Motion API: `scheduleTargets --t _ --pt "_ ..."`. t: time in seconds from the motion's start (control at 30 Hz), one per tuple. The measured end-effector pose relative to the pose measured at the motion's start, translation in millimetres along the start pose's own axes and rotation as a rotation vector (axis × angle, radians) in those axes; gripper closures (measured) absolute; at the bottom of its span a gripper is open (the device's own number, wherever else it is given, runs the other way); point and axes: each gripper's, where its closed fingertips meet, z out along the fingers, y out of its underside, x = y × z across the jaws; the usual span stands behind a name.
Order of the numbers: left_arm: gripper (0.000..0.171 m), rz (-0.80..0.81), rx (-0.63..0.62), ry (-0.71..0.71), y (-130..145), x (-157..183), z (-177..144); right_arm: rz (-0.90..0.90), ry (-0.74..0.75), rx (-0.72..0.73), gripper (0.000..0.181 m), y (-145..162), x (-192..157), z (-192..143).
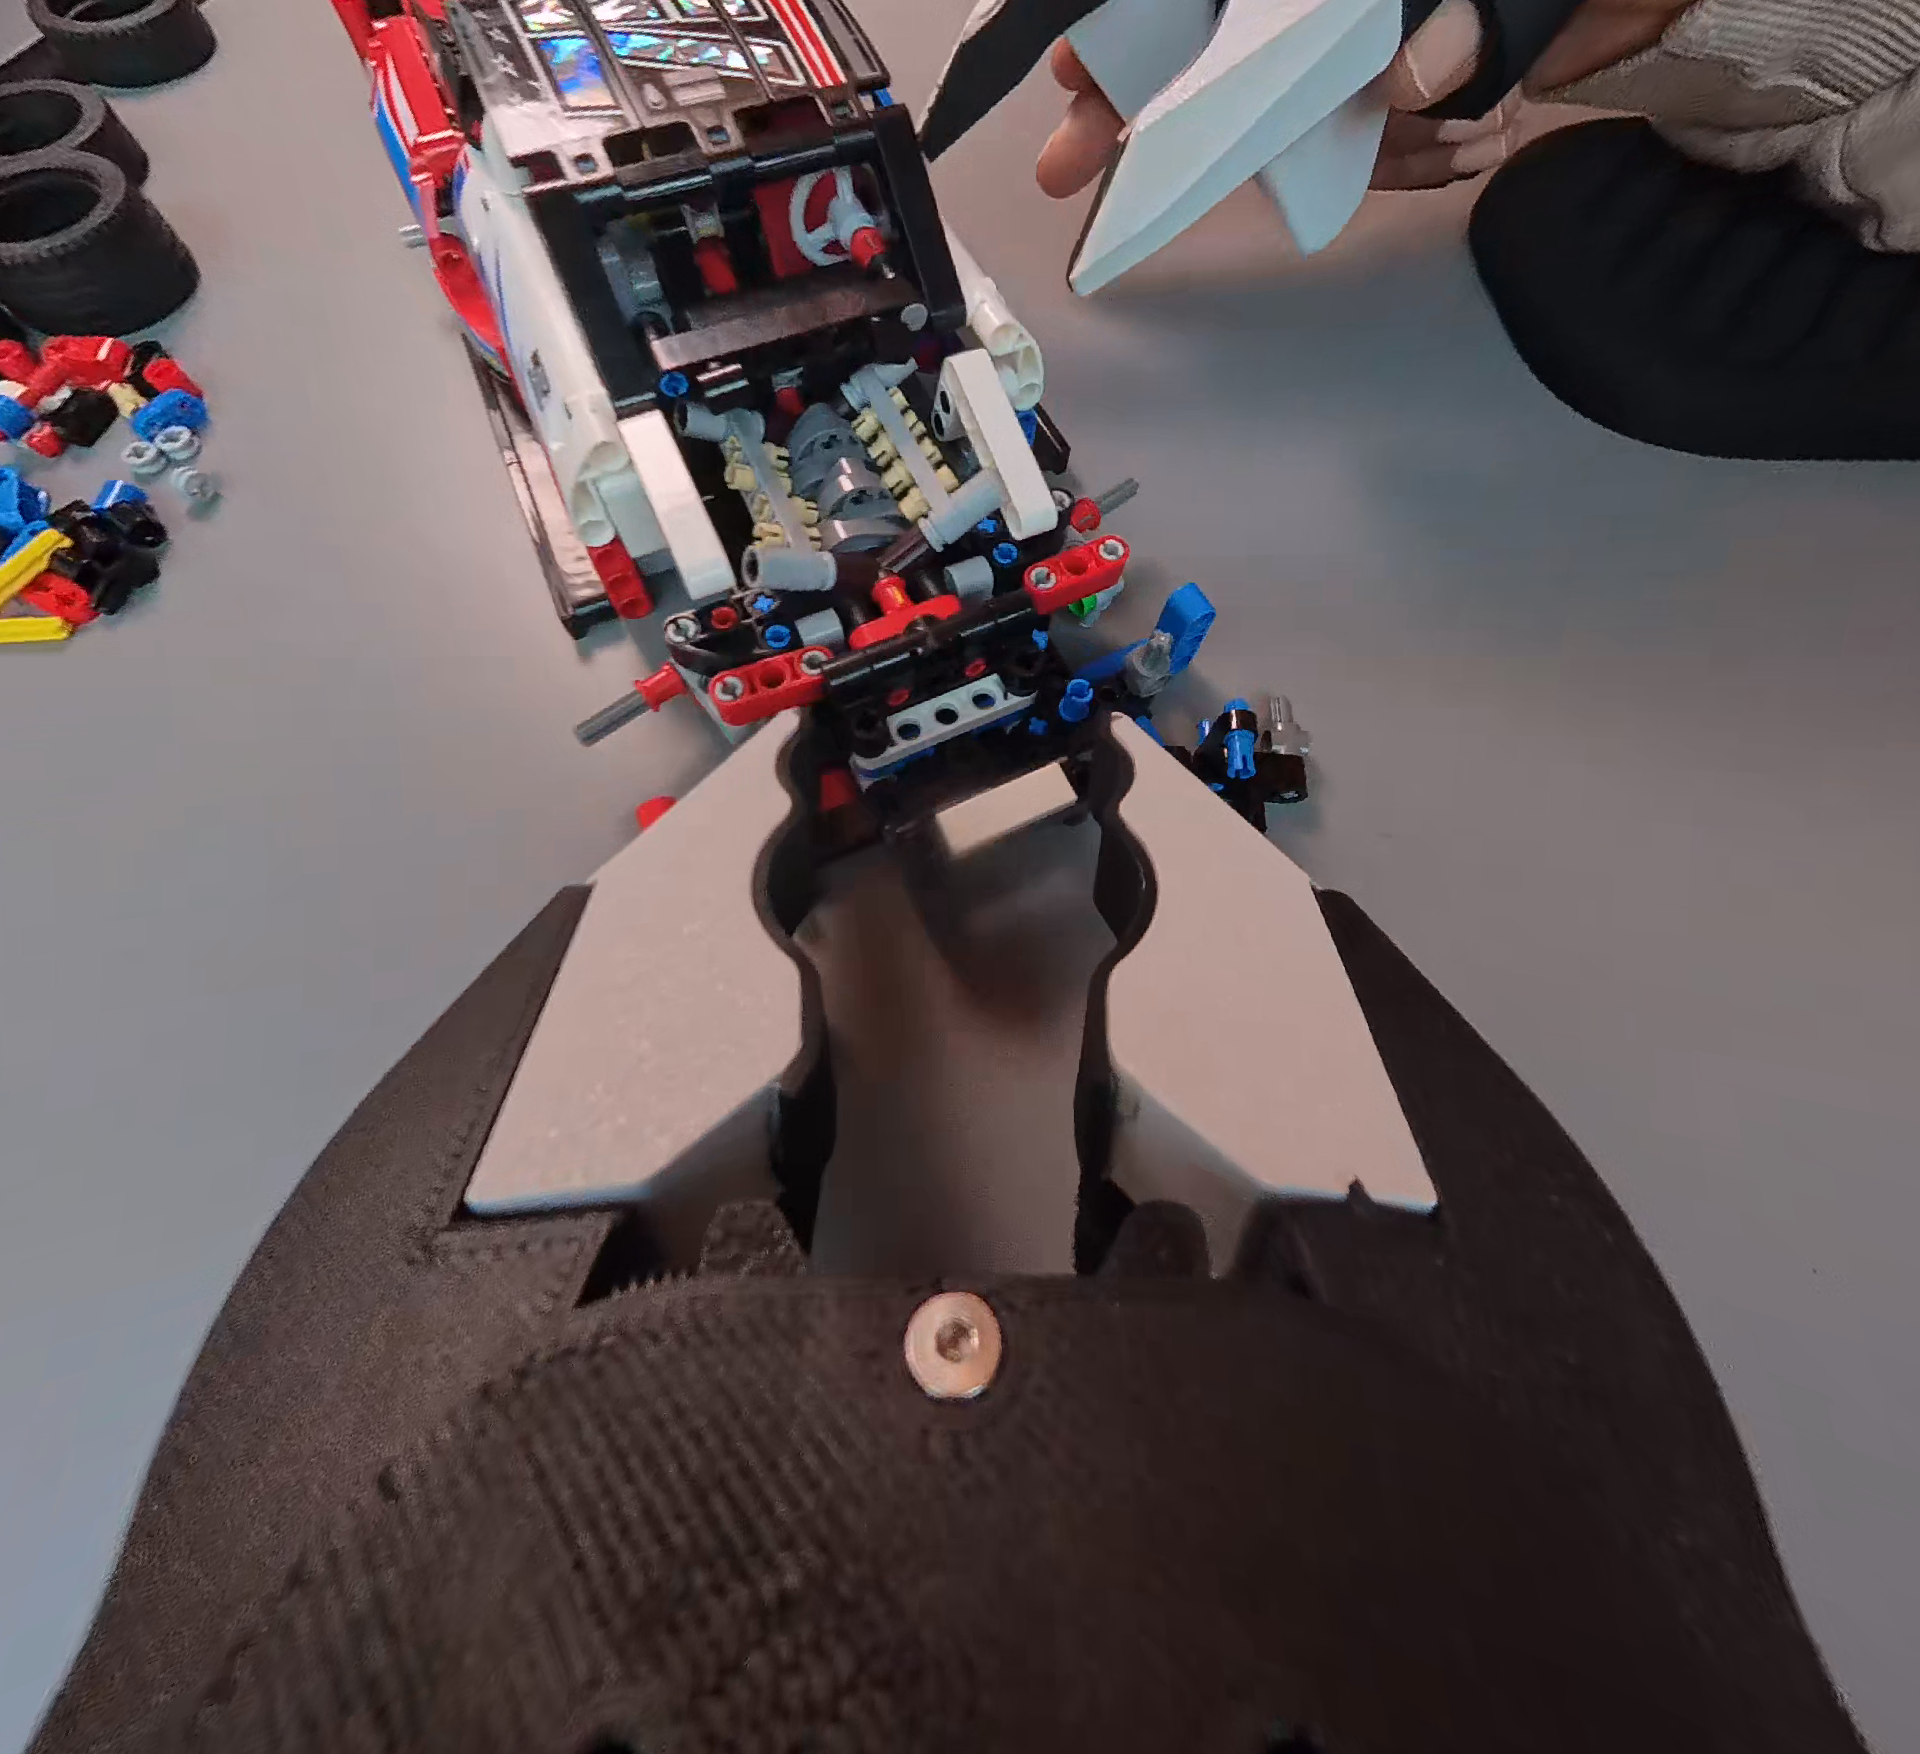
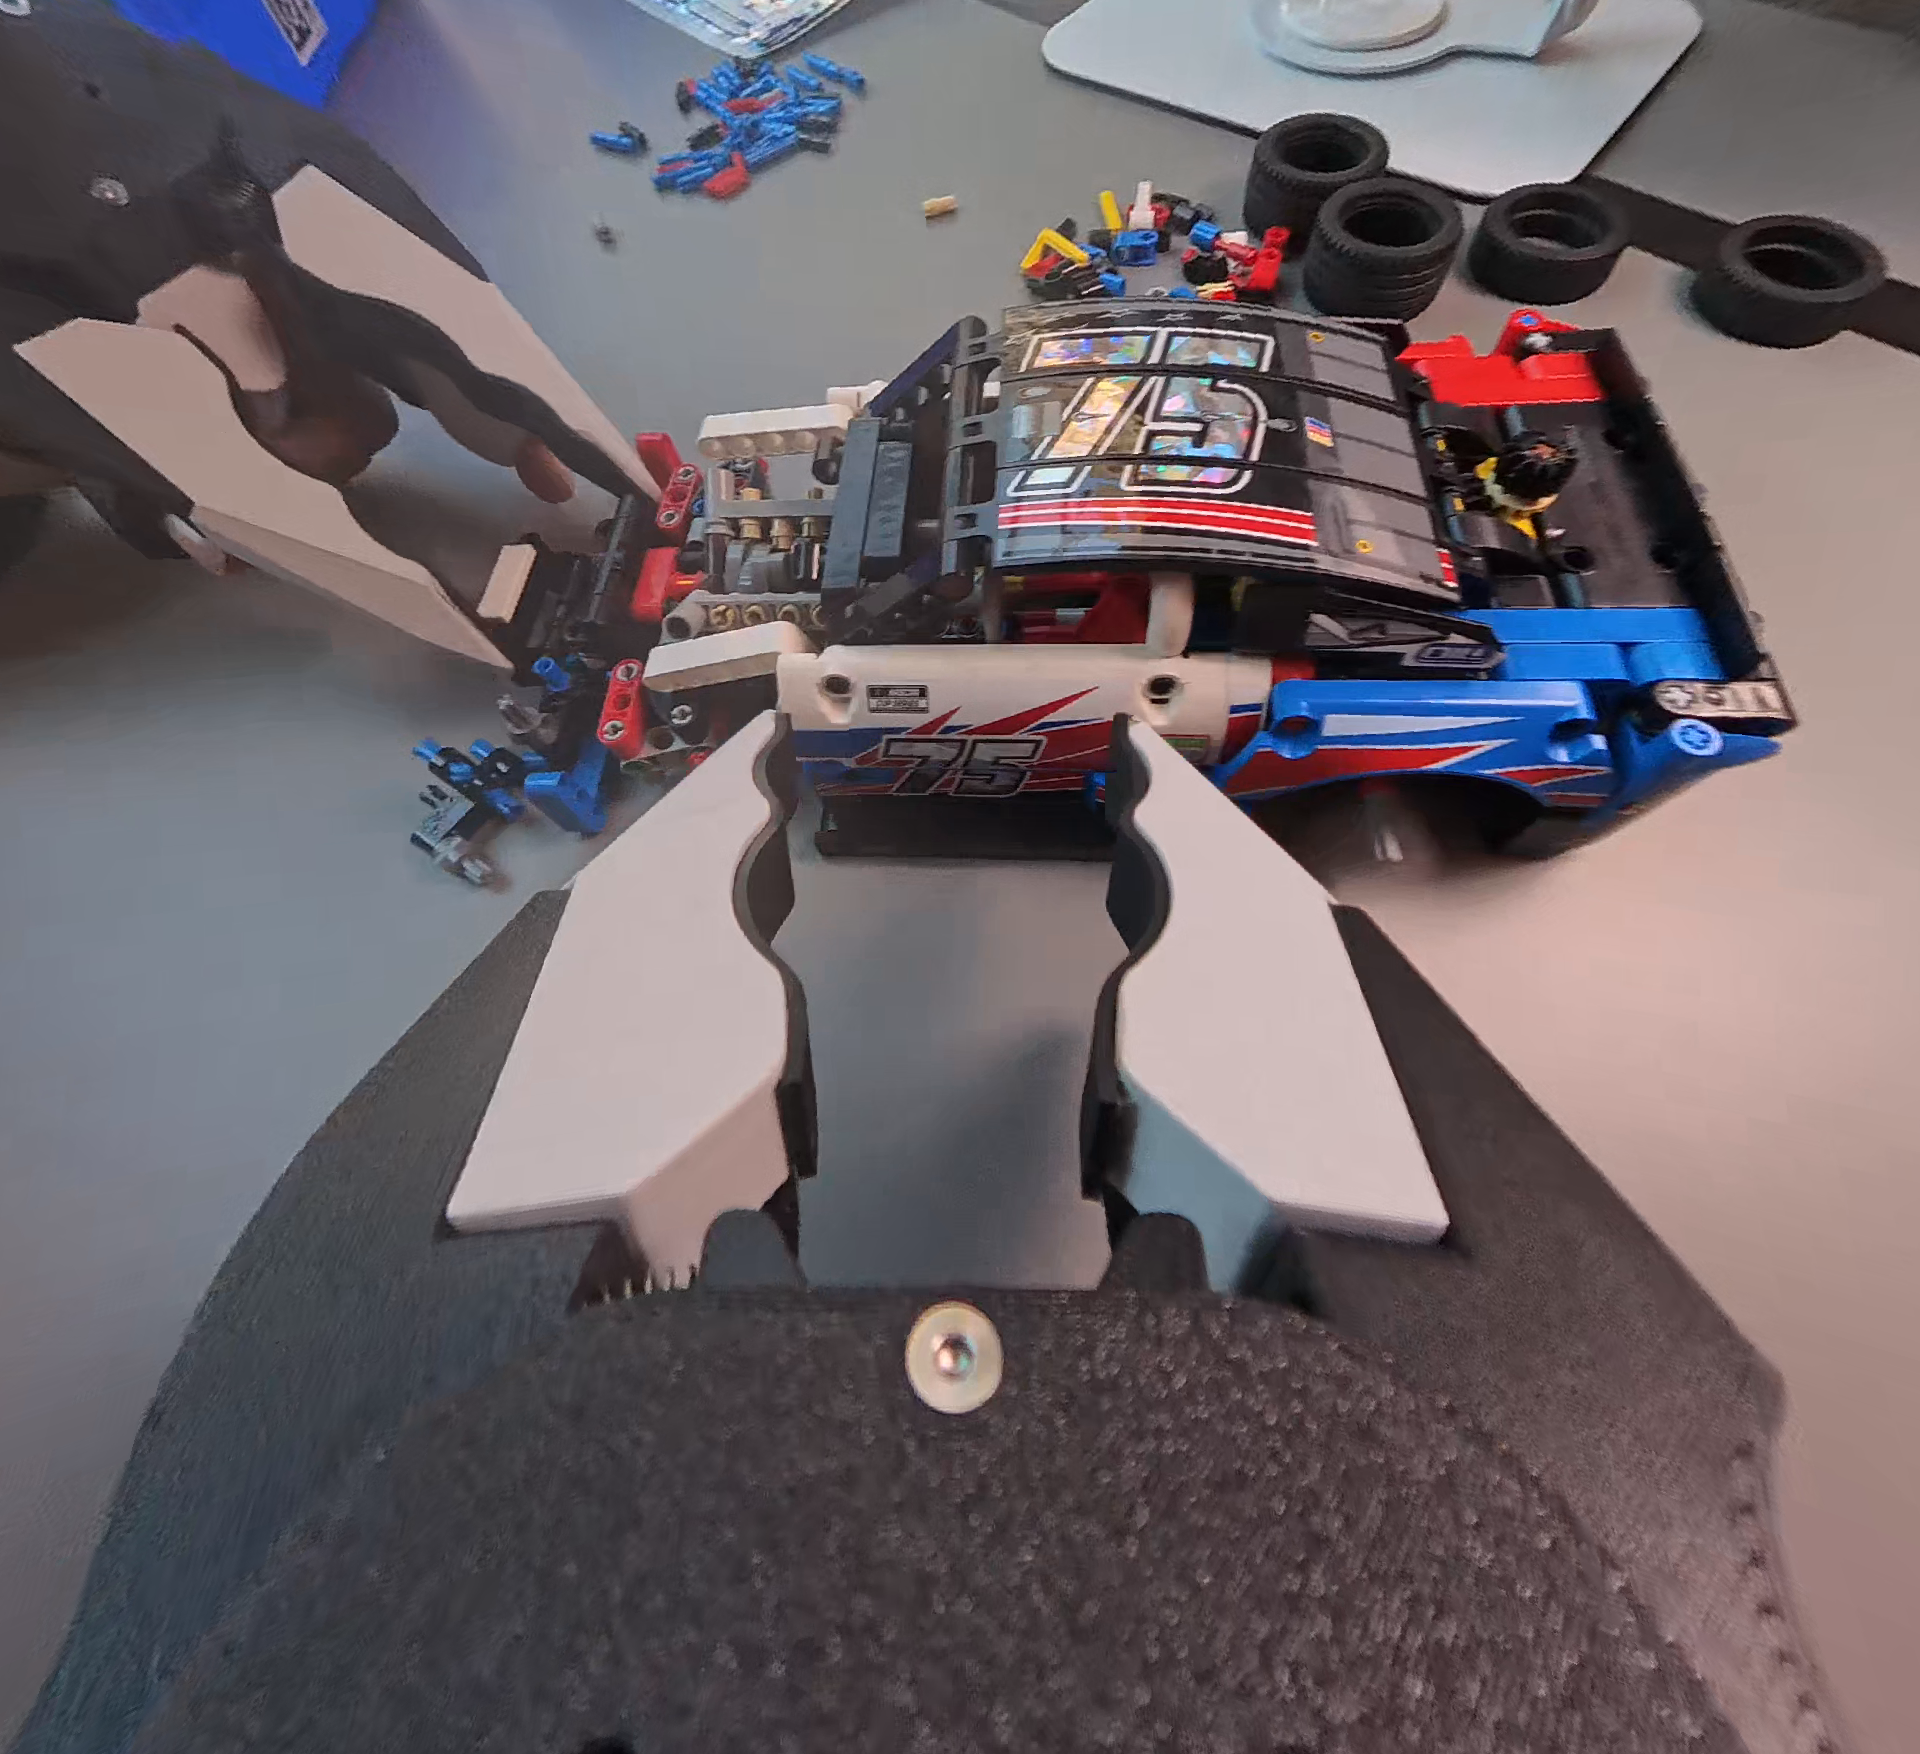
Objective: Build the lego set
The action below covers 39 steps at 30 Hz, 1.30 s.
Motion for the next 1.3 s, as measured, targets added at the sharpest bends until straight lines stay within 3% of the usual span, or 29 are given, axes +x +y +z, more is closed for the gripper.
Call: scheduleTargets --t 0.27,0.4,0.67,0.77,0.87,0.97,1.1,1.23,1.3 --pt "0.120 0.037 -0.025 -0.045 -1 11 7 0.047 -0.072 0.020 0.122 -1 -10 5" --pt "0.119 0.054 -0.030 0.001 -1 27 7 0.017 -0.032 0.009 0.132 1 -4 4" --pt "0.119 0.092 -0.013 0.107 -1 54 5 0.072 -0.042 -0.001 0.124 5 5 0" --pt "0.126 0.101 0.030 0.202 -6 70 -1 0.047 0.012 -0.002 0.126 5 13 -3" --pt "0.129 0.108 0.083 0.182 -17 65 -12 0.006 0.086 0.003 0.134 3 22 -8" --pt "0.131 0.110 0.093 0.189 -17 64 -18 0.035 0.056 0.033 0.122 -6 10 -9" --pt "0.132 0.166 0.007 0.274 -1 85 -10 0.017 0.059 -0.037 0.105 3 -7 7" --pt "0.130 0.260 -0.095 0.260 16 95 5 0.014 0.038 -0.076 0.109 10 -12 16" --pt "0.142 0.324 -0.115 0.213 18 93 7 0.008 0.008 -0.075 0.121 10 -9 12"
